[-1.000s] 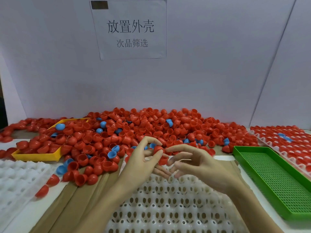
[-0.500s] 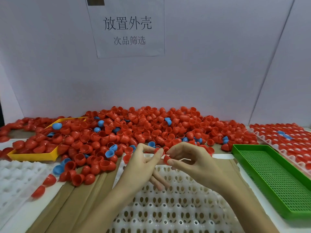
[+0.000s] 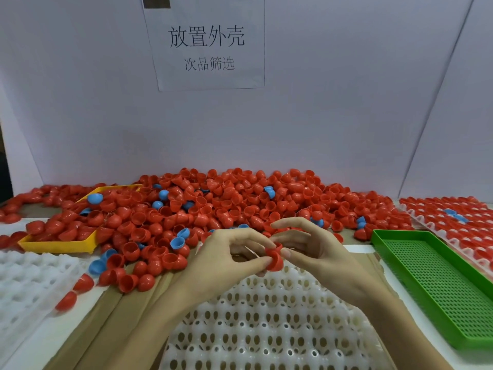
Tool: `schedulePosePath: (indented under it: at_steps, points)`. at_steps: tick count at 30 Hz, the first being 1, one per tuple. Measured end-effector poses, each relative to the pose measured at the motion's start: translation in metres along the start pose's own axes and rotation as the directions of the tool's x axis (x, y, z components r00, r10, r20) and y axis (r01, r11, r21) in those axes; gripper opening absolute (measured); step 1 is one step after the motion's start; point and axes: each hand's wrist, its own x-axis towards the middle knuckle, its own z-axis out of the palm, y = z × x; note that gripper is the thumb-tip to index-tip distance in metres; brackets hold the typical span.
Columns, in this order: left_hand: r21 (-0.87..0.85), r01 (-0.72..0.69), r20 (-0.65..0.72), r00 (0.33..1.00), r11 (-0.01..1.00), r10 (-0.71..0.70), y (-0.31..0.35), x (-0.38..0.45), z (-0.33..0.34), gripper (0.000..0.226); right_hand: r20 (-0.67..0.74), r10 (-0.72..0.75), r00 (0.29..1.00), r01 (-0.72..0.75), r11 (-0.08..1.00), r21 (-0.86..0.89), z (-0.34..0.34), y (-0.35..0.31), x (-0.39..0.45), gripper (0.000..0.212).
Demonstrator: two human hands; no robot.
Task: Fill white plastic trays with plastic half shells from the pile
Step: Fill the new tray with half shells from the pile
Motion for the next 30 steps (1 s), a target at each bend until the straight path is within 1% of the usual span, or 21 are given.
schedulePosePath:
  at_steps: [3, 5, 6, 7, 8, 9, 11, 13, 16, 18, 20, 23, 25, 28, 30]
  points:
    - [0.024, 0.015, -0.043, 0.999, 1.0, -0.013, -0.001, 0.0, -0.001, 0.014, 0.0, -0.009, 1.0, 0.009, 1.0, -0.026, 0.003, 0.0, 0.0, 0.04]
    - [0.094, -0.018, -0.126, 0.992, 0.995, 0.03, -0.003, 0.001, -0.003, 0.01, -0.009, 0.002, 1.0, -0.002, 0.999, -0.051, 0.002, 0.001, 0.001, 0.043]
    - [0.196, -0.034, -0.205, 0.976, 0.98, 0.075, -0.008, 0.003, -0.008, 0.013, -0.038, 0.008, 0.999, -0.01, 0.997, -0.071, 0.0, 0.0, 0.001, 0.043]
    - [0.338, -0.034, -0.29, 0.947, 0.941, 0.139, -0.014, 0.004, -0.014, 0.016, -0.088, 0.01, 0.996, -0.018, 0.996, -0.091, -0.004, 0.0, 0.001, 0.041]
    - [0.478, -0.017, -0.348, 0.915, 0.878, 0.207, -0.019, 0.005, -0.022, 0.017, -0.149, 0.009, 0.989, -0.024, 0.995, -0.1, -0.008, 0.0, 0.001, 0.038]
    - [0.575, 0.008, -0.373, 0.893, 0.818, 0.253, -0.023, 0.006, -0.03, 0.017, -0.209, 0.007, 0.978, -0.028, 0.995, -0.097, -0.012, 0.001, 0.001, 0.035]
    - [0.661, 0.034, -0.361, 0.89, 0.75, 0.278, -0.033, 0.006, -0.039, 0.017, -0.299, 0.016, 0.954, -0.041, 0.996, -0.078, -0.019, 0.003, 0.001, 0.031]
    - [0.694, 0.037, -0.319, 0.911, 0.719, 0.26, -0.041, 0.007, -0.037, 0.018, -0.339, 0.042, 0.94, -0.067, 0.996, -0.063, -0.022, 0.006, 0.002, 0.029]
    - [0.739, 0.016, -0.239, 0.941, 0.674, 0.239, -0.051, 0.008, -0.028, 0.019, -0.362, 0.067, 0.93, -0.093, 0.994, -0.055, -0.023, 0.01, 0.002, 0.029]
    - [0.771, 0.025, -0.195, 0.96, 0.637, 0.199, -0.057, 0.009, -0.024, 0.021, -0.368, 0.075, 0.927, -0.101, 0.993, -0.053, -0.023, 0.01, 0.003, 0.028]
    - [0.802, 0.063, -0.189, 0.97, 0.594, 0.151, -0.06, 0.008, -0.023, 0.023, -0.37, 0.084, 0.925, -0.107, 0.993, -0.041, -0.023, 0.01, 0.002, 0.028]
    - [0.843, 0.091, -0.21, 0.963, 0.53, 0.168, -0.06, 0.004, -0.023, 0.021, -0.37, 0.093, 0.924, -0.111, 0.993, -0.028, -0.022, 0.01, 0.003, 0.028]
    - [0.836, 0.079, -0.208, 0.962, 0.543, 0.18, -0.06, 0.003, -0.024, 0.02, -0.377, 0.099, 0.921, -0.118, 0.993, -0.028, -0.022, 0.011, 0.003, 0.028]
    - [0.771, 0.018, -0.162, 0.972, 0.637, 0.168, -0.058, 0.007, -0.031, 0.027, -0.384, 0.103, 0.918, -0.123, 0.992, -0.028, -0.024, 0.012, 0.004, 0.028]
    - [0.729, -0.012, -0.115, 0.983, 0.684, 0.141, -0.057, 0.008, -0.033, 0.025, -0.406, 0.097, 0.909, -0.117, 0.993, -0.026, -0.028, 0.013, 0.003, 0.027]
